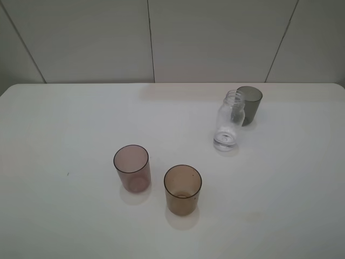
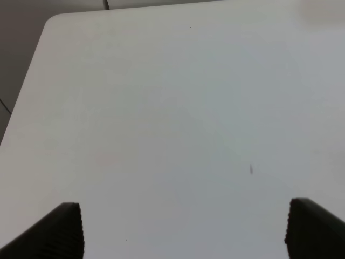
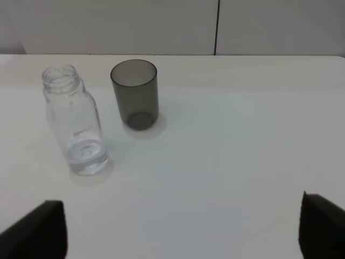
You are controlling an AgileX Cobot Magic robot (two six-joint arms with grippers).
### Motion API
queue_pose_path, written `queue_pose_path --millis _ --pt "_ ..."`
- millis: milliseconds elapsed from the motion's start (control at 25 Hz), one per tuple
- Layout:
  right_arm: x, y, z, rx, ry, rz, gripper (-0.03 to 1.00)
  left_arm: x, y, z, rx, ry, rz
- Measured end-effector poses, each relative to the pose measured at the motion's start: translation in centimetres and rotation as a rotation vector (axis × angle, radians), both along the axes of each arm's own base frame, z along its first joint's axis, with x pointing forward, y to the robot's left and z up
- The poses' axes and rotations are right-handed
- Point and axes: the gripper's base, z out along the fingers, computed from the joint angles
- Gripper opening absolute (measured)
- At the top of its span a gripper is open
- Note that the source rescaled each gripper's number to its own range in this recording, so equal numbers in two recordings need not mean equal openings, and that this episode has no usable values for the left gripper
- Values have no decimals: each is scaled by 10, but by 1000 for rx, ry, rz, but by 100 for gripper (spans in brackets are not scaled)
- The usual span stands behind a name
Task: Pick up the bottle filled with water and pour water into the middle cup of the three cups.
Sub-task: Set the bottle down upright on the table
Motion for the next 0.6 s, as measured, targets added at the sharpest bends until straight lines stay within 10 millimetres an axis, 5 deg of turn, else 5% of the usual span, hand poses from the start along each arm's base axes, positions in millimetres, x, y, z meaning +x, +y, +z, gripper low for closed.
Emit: queue_pose_path --millis 600 --pt "0 0 0 0 0 0 100 0 0 0 0 0 0"
